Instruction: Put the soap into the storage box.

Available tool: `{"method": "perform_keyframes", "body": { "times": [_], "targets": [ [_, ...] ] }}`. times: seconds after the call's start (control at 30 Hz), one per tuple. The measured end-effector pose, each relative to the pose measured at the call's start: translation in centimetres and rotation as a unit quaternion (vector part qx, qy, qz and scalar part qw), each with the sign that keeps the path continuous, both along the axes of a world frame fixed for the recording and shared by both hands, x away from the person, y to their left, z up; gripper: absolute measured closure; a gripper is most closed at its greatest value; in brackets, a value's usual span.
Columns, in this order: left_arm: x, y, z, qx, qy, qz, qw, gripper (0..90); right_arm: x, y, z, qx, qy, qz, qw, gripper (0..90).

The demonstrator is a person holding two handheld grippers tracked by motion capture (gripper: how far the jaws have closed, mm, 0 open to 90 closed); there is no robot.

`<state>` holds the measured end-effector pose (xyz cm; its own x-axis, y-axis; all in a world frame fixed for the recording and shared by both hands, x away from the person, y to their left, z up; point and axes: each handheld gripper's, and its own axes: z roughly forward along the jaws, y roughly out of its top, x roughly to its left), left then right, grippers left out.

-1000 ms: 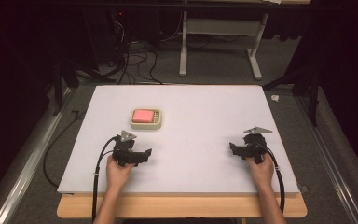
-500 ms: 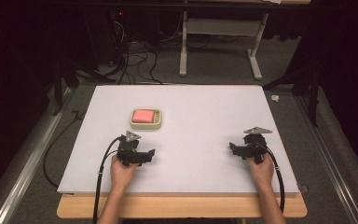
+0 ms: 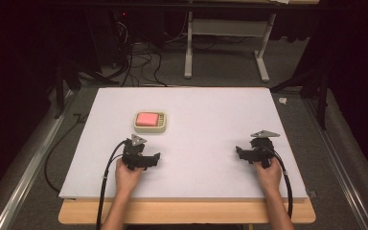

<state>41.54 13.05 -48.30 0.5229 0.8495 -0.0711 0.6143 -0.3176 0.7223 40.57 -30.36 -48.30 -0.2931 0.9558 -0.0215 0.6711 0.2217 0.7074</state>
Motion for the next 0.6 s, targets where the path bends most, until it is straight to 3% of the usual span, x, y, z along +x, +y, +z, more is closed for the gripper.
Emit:
{"method": "perform_keyframes", "body": {
  "times": [0.33, 0.6],
  "targets": [
    [0.14, -0.27, -0.29, 0.004, -0.008, 0.001, 1.0000, 15.4, 0.00, 0.00, 0.00, 0.000, 0.000, 0.000, 1.0000, 16.0],
    [0.04, -0.64, -0.40, 0.022, -0.016, 0.000, 0.9996, 15.4, 0.00, 0.00, 0.00, 0.000, 0.000, 0.000, 1.0000, 16.0]
  ]
}}
